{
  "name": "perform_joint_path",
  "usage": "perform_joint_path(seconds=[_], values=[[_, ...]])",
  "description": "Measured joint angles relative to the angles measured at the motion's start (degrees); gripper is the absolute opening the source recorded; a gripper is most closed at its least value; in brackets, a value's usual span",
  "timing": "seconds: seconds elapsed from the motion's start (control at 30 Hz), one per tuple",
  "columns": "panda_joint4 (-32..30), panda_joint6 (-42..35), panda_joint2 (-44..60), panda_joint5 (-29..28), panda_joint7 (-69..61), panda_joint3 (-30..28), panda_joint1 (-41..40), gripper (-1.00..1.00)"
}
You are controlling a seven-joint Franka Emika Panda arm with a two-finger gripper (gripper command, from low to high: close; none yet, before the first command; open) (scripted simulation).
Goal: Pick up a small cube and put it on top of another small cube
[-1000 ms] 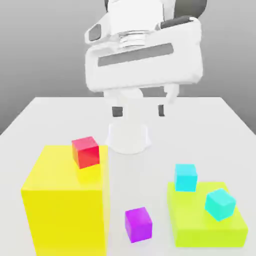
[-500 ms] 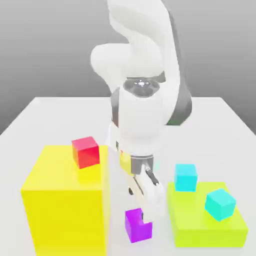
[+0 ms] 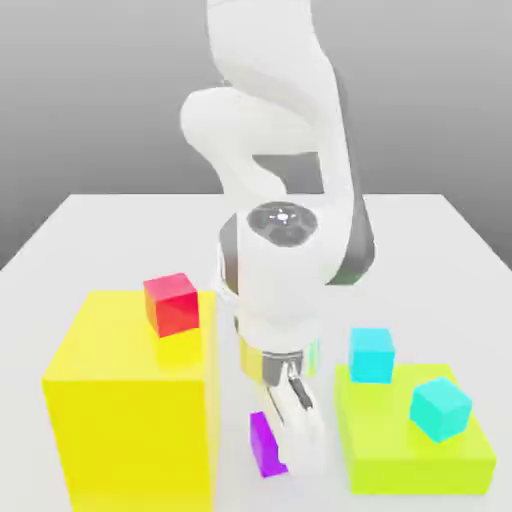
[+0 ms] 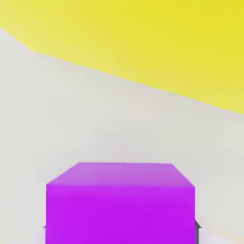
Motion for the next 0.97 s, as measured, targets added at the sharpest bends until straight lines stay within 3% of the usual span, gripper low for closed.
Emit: perform_joint_path(seconds=[0.3, 0.67, 0.83, 0.87, 0.97], values=[[3.7, -10.2, -6.8, 6.3, 8.8, 5.2, 6.2, -1.00], [9.6, -21.6, -12.3, 5.8, 28.1, 9.7, 15.0, -1.00], [9.0, -15.0, -6.0, 1.8, 33.1, 8.9, 16.3, -1.00], [8.8, -13.6, -4.7, 1.2, 33.6, 8.7, 16.3, 1.00], [8.8, -13.6, -4.7, 1.2, 33.6, 8.7, 16.3, 1.00]])
